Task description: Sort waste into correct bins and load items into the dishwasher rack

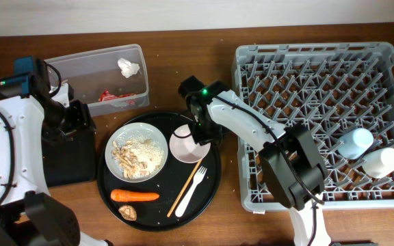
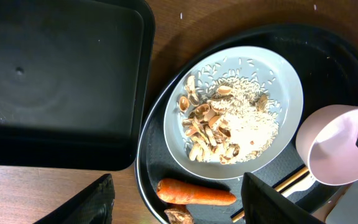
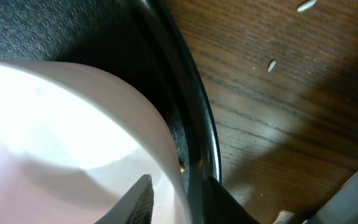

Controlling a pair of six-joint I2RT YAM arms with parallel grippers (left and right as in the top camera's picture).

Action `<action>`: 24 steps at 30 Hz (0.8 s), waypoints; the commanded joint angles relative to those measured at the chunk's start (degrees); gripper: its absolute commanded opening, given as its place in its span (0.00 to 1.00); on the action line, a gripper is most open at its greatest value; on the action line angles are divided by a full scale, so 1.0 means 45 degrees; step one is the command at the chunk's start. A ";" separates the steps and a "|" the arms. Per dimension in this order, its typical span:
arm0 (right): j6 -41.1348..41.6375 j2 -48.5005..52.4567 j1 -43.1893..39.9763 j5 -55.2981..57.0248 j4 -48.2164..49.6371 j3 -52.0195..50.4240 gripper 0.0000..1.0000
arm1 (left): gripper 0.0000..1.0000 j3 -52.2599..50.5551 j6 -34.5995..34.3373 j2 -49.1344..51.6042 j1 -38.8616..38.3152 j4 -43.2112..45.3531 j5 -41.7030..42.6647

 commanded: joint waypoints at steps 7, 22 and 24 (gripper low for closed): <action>0.0078 -0.0287 -0.0063 -0.0015 -0.0146 0.0102 0.28 | 0.65 0.0078 -0.0121 -0.0204 0.0010 -0.0005 0.0136; 0.0078 -0.0306 -0.0461 0.0019 -0.0903 0.0738 0.13 | 0.65 0.0078 -0.0121 -0.0204 0.0010 0.0005 0.0131; 0.0078 -0.0306 -0.0461 0.0019 -0.1015 0.0874 0.15 | 0.65 0.0078 -0.0121 -0.0204 0.0010 0.0015 0.0131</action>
